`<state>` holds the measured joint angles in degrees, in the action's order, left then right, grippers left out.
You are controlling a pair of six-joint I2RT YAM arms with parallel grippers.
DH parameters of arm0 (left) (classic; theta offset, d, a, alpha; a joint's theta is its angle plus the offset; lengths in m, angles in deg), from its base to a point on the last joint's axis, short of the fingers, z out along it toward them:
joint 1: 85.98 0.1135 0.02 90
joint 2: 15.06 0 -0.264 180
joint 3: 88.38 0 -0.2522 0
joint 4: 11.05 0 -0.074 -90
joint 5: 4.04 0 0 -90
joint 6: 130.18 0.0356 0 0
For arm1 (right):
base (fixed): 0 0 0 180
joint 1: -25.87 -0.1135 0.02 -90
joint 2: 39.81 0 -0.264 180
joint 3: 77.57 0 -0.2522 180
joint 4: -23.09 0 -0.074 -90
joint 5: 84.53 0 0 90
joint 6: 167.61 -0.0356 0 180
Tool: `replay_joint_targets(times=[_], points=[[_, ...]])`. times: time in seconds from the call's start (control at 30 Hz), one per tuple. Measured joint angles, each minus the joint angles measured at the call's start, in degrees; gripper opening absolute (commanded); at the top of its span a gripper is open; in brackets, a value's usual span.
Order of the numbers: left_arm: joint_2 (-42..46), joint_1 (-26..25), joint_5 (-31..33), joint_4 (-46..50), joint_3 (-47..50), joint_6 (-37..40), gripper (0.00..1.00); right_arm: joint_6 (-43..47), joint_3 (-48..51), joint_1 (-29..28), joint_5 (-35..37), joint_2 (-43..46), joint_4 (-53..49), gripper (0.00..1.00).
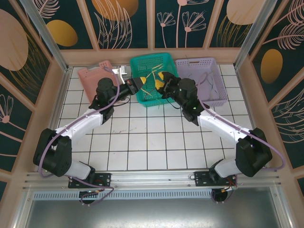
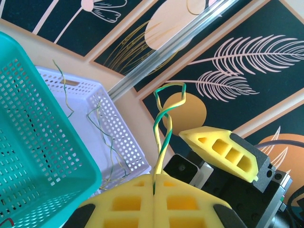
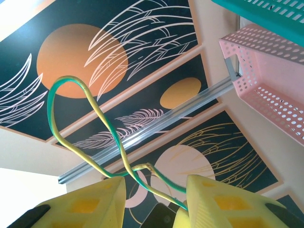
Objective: Untangle the cables
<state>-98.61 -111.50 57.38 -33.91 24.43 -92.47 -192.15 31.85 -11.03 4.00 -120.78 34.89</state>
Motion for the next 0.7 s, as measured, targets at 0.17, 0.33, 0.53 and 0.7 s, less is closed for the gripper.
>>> replay_joint_targets(times=[0.17,0.33,0.53,0.7], points=[[0.15,0.00,0.17,3.06,-0.50,2.23,0.00,0.48,-0.63,2.47,-3.41,0.70,-3.23,0.37],[0.09,0.00,0.44,13.25,-5.99,9.35,0.00,17.73,-17.14,11.39,-7.39,-0.28,-27.74,0.38],[0.09,-1.09,4.17,25.73,-10.86,21.79,0.00,39.78,-43.36,12.79,-8.70,-7.43,-49.64,0.39],[-0.07,-4.09,13.03,35.17,-13.90,32.68,0.00,44.52,-44.87,9.79,-12.00,-12.61,-59.30,0.42]])
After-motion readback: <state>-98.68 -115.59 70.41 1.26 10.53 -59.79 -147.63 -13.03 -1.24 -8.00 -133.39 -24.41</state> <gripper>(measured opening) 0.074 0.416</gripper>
